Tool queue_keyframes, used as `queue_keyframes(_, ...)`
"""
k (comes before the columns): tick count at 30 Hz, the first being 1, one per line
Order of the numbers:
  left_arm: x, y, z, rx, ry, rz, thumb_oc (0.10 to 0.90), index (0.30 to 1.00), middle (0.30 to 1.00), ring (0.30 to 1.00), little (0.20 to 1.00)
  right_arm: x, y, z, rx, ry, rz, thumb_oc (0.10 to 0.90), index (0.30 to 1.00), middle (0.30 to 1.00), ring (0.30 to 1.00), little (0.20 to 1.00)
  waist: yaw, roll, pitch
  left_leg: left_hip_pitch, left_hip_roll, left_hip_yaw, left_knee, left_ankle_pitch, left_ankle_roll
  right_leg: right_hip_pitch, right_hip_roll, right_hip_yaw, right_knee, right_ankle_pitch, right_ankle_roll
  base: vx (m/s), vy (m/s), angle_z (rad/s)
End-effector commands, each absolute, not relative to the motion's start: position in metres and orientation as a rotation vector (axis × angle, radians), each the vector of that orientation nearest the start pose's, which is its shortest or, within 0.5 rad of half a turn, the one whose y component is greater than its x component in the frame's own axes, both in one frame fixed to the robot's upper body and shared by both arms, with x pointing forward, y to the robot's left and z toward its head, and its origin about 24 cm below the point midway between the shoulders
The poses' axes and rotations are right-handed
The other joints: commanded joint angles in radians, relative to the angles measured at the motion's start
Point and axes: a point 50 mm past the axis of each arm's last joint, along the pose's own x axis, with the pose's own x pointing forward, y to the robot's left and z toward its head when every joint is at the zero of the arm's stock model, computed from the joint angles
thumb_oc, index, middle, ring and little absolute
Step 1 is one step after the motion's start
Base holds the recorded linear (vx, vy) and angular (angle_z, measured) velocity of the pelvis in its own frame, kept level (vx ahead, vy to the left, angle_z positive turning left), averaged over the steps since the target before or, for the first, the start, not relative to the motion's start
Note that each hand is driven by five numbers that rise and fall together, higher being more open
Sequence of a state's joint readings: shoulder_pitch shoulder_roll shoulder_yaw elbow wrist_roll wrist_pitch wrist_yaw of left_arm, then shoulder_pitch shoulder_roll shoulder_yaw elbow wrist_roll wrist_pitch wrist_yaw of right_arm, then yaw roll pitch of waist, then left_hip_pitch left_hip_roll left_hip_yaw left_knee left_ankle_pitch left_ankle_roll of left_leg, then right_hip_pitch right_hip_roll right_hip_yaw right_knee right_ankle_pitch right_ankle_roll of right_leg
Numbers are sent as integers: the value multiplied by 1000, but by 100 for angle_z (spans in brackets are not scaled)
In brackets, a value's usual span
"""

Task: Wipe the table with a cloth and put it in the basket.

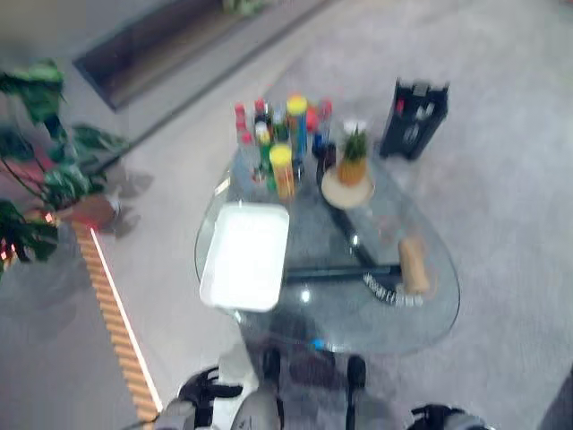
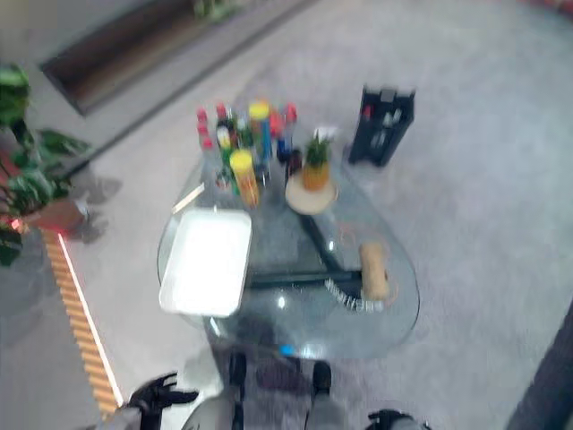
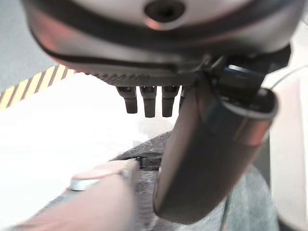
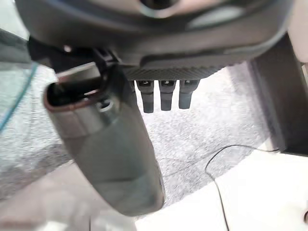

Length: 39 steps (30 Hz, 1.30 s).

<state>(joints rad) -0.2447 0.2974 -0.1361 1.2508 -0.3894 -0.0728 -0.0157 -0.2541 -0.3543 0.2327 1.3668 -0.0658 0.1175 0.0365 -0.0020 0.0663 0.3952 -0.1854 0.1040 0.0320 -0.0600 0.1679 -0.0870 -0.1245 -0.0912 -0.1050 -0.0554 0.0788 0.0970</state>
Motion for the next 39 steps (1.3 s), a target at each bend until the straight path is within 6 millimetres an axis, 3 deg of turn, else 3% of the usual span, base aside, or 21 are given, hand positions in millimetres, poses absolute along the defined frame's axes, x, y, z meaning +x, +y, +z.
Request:
queue_keyframes(1,211,289,-93,-35,734,366,800,900,900,900,900,155,-296,-124,-564,1176,-156,800,900,900,900,900,8,-59,26,-54,-59,-21,144,-120,25,-131,-10,11,181,-54,-22,-82,-54,7)
queue_keyframes(6,231,290,-77,-47,628,397,800,900,900,900,900,188,-298,-106,-581,1013,-246,800,900,900,900,900,8,-67,55,-176,-76,-31,260,-144,26,-245,-9,9,288,-86,-29,-65,-43,4)
queue_keyframes(14,255,289,-54,-26,465,453,800,900,900,900,900,222,-303,-80,-655,814,-391,800,900,900,900,900,13,-61,81,-334,-89,-34,423,-187,29,-396,-7,10,458,-143,-39,-32,-23,9)
queue_keyframes(26,251,290,-56,-26,455,482,800,900,900,900,900,231,-307,-69,-648,712,-497,800,900,900,900,900,7,-58,98,-486,-81,-44,623,-262,38,-540,5,22,651,-211,-68,-7,-6,1)
queue_keyframes(39,247,288,-59,-34,443,476,800,900,900,900,900,227,-313,-66,-639,668,-591,800,900,900,900,900,4,-54,117,-509,-78,-40,660,-271,36,-555,3,19,674,-215,-75,-2,-3,-1)
